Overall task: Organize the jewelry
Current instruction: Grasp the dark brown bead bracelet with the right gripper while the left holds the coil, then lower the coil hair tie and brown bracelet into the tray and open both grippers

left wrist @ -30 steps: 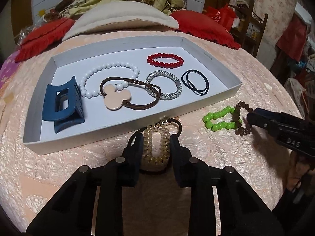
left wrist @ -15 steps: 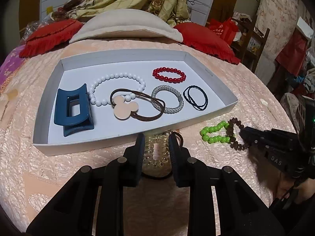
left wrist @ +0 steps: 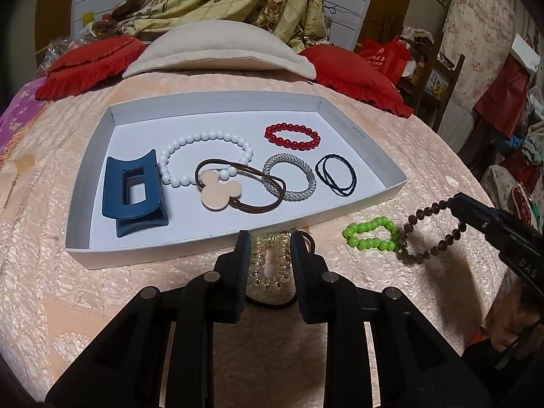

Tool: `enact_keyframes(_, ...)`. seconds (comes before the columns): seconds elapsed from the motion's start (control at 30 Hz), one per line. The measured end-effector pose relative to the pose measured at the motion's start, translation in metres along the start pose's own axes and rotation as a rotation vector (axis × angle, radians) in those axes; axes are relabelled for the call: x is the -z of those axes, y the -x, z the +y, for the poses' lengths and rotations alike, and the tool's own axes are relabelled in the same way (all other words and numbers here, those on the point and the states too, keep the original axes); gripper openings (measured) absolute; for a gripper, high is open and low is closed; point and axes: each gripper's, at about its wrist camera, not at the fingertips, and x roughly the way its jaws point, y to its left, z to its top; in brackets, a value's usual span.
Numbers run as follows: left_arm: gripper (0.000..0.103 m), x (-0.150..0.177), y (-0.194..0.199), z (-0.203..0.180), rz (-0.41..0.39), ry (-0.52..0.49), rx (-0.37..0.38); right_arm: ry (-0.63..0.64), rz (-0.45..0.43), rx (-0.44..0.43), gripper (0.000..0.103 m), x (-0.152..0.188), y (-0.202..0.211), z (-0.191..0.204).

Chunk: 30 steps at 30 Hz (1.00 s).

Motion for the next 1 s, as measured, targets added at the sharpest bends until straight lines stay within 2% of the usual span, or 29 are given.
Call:
enact_keyframes(0.43, 0.021, -0.005, 0.013, 0.002, -0.031, 0.014, 0.006, 0.010, -0.074, 0.007, 0.008, -0.010, 0.010, 0.013)
enact_keyframes(0.77, 0.021, -0.015, 0.022, 0.005, -0.066, 0.035, 0.012, 0.030, -0.093, -0.005, 0.008, -0.020, 0.007, 0.027)
enact_keyframes(1.0, 0.021, -0.027, 0.023, 0.011, -0.085, 0.057, -0.010, 0.040, -0.096, -0.013, 0.008, -0.031, 0.000, 0.034)
